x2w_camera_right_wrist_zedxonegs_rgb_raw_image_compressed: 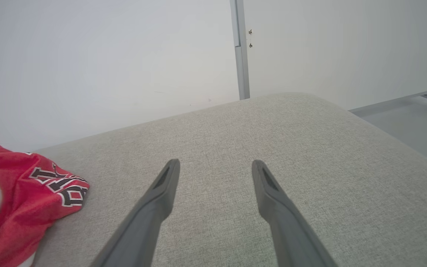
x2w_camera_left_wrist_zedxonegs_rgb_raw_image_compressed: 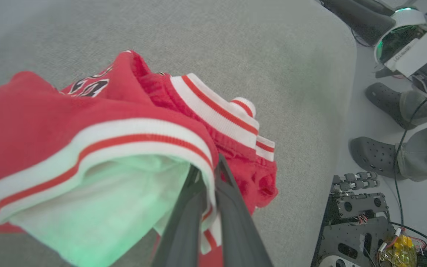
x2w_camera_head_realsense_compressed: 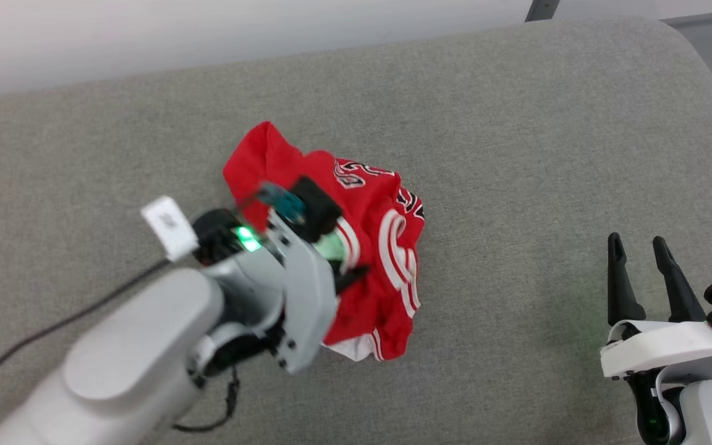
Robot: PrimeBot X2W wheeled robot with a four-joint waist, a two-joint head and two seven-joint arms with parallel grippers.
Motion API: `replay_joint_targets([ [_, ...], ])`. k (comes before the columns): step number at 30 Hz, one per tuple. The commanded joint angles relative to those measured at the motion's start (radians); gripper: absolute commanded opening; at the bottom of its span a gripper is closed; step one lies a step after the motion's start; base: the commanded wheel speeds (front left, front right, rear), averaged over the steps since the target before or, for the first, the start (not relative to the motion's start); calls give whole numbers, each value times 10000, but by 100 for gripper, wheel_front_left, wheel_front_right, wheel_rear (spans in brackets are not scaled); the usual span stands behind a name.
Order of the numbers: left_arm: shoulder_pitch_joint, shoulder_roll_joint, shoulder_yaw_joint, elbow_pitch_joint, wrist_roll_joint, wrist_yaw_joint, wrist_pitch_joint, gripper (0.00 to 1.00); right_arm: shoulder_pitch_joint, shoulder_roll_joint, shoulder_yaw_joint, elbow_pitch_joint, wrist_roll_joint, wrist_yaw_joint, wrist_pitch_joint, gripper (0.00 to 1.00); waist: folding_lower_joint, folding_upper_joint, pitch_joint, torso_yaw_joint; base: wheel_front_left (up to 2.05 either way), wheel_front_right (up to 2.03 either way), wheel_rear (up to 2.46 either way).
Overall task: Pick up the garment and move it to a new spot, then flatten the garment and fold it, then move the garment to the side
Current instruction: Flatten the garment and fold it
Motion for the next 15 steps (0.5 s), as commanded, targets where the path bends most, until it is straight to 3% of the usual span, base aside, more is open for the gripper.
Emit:
replay_joint_targets([
  [1, 64, -88, -164, 14, 39, -12, 31, 0, 27, 42, 17, -23, 8, -14, -44, 100, 0, 0, 28, -39, 0, 0, 0],
  [3, 125, -188, -524, 127, 151, -12, -9, 0, 9, 70, 52, -29, 19, -14, -45, 100, 0, 0, 52, -100, 0, 0, 0],
  [5, 210, -324, -898, 298, 175, -14, -105, 29, -12, 103, 72, -19, 31, -14, -45, 100, 0, 0, 64, -148, 0, 0, 0],
  [9, 265, -448, -1411, 674, 13, -13, -309, 53, 19, 143, 108, 15, 61, -14, -46, 100, 0, 0, 36, -220, 0, 0, 0],
  [10, 246, -443, -1503, 730, -13, -13, -390, 84, 40, 153, 109, 25, 58, -14, -46, 100, 0, 0, 13, -229, 0, 0, 0],
  [11, 218, -415, -1568, 760, -62, -13, -438, 100, 75, 160, 103, 36, 50, -14, -46, 100, 0, 0, -15, -231, 0, 0, 0],
  [15, 66, -210, -1472, 782, -316, -13, -545, 100, 229, 153, 39, 83, 3, -14, -46, 100, 0, 0, -173, -159, 0, 0, 0],
])
